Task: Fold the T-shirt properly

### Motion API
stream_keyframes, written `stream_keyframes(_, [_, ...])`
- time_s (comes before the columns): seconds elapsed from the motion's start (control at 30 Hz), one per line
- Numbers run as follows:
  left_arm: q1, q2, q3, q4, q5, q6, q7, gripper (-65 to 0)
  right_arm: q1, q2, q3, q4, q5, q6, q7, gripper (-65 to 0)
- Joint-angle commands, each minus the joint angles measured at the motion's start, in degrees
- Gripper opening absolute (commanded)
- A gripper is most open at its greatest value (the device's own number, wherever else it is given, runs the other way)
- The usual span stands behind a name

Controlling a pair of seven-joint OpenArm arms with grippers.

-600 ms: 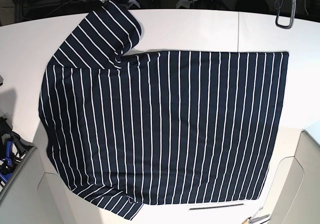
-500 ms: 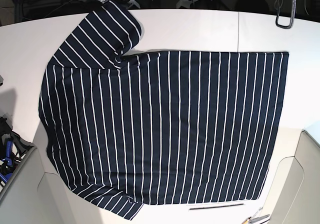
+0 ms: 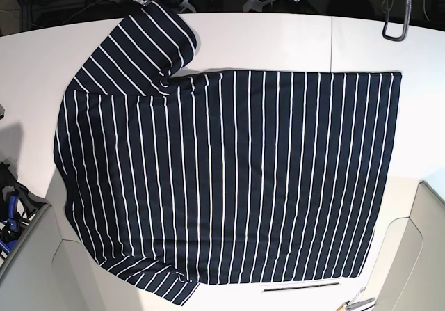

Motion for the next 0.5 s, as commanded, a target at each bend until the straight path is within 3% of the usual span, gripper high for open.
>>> stream_keyframes(0.0, [0.2, 0.09, 0.07, 0.31, -0.15, -3.02, -0.15, -60.8, -0.17, 0.15, -0.11, 0.48, 0.24, 0.55, 0.44, -59.1])
stream_keyframes(0.13, [0.39, -1.03, 0.07, 0.33, -0.15, -6.03, -0.13, -60.8, -0.35, 0.55, -0.11, 0.48, 0.22, 0.52, 0.44, -59.1])
stream_keyframes(0.47, [6.36, -5.03, 0.07, 6.84, 0.0, -6.23, -0.17, -60.9, -2.12, 2.4, -0.11, 0.85, 0.24, 1.9, 0.46, -59.1])
